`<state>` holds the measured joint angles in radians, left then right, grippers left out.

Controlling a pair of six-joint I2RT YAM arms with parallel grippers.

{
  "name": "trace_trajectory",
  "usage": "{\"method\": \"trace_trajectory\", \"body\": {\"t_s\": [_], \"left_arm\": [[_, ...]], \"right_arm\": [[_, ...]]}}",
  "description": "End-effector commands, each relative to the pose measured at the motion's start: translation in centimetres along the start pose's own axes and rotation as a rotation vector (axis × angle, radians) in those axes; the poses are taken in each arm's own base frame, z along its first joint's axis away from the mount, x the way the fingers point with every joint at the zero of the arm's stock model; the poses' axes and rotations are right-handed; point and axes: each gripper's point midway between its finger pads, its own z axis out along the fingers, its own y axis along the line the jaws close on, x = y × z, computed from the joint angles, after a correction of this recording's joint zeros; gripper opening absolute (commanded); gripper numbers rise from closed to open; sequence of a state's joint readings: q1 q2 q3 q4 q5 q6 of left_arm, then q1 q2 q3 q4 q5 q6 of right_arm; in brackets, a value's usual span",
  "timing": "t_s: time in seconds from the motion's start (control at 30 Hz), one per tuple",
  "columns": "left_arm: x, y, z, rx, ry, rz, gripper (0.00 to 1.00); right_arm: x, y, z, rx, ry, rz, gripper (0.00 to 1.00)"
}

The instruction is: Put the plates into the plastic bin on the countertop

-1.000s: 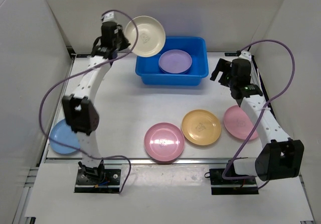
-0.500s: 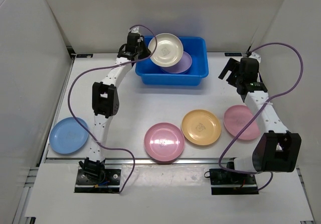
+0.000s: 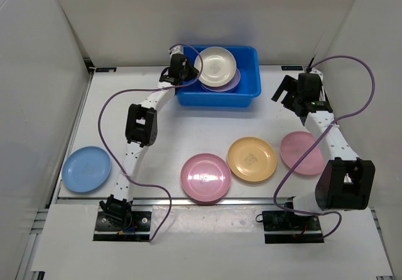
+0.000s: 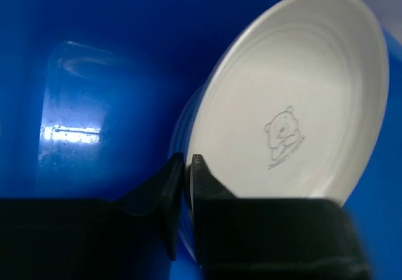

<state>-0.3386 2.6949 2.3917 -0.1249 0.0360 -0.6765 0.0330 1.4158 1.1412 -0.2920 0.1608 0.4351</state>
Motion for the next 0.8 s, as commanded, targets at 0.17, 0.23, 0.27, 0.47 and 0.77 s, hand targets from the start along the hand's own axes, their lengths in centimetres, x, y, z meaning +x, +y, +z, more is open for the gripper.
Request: {"method": "trace_trajectory", "body": {"t_s": [0.17,0.23,0.27,0.47,0.77], "left_arm": [[-3.2,-4.2,-0.6,0.113,-0.09,-0.015,0.69],[-3.3,-4.7,-0.9,0.129,-0.082,-0.007,0.85],[-3.5,-4.9,-1.0,0.139,-0.085,0.0,0.88],[-5.4,-7.8,-3.2,0.21,-0.076,0.045,0.99],[-9.8,-12.4,-10.7,0.254,-0.067,0.181,0.99]], "right_arm": [[-0.7,1.0,-0.4,-0.037,0.007,0.033,0.99],[-0.7,0.9,-0.4,-0.032,0.003,0.037,0.99],[-0.6,1.0,-0.7,-0.039,0.003,0.028,0.99],[-0.8,0.4,-2.1,-0.031,-0.018,-0.014,0.99],[2.4,-6.3,-4.3,0.324,0.09,0.009,0.99]]}}
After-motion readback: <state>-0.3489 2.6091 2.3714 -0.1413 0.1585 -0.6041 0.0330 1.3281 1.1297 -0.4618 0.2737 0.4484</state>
